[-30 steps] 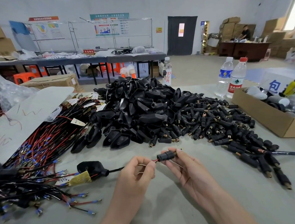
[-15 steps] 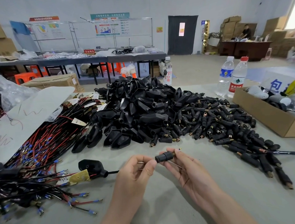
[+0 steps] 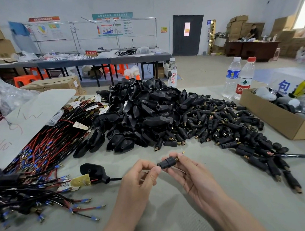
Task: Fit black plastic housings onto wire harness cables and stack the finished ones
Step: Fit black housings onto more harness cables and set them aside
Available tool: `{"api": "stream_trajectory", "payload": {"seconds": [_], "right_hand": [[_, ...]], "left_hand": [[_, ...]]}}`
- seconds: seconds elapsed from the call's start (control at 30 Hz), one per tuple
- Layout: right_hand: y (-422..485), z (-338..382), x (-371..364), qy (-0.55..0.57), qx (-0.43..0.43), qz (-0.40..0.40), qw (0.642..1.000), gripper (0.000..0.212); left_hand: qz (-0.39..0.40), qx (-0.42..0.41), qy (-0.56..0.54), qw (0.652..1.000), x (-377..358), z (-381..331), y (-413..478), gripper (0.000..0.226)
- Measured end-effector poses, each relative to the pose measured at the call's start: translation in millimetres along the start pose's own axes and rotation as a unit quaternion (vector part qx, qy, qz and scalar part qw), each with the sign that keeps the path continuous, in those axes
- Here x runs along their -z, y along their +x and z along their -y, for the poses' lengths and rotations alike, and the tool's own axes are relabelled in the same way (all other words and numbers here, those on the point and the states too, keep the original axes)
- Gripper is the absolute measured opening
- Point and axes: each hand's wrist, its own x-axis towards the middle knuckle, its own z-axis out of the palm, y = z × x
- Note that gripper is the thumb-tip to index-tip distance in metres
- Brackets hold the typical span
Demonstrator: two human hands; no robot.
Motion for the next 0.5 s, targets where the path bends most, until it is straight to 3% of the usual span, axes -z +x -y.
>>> {"api": "stream_trajectory", "payload": {"seconds": [0.27,0.4,0.5], "right_hand": [[-2.8,1.5,-4.0,-0.087,0.044,0.0,0.995,0.032],[-2.2,1.3,-2.8,-0.106,0.055,0.007,0.993,0.035],[-1.4,2.2,-1.3,-0.1,0.056,0.01,0.993,0.034]], "left_hand": [[0.009,0.002,0.053,0.999,1.9,6.3,-1.5,0.014],[-0.008,-0.036,0.111,0.993,1.8,2.4,-4.6,0.029],[-0.007,-0.039,0.113,0.993,2.6,0.0,-5.4,0.018]]}}
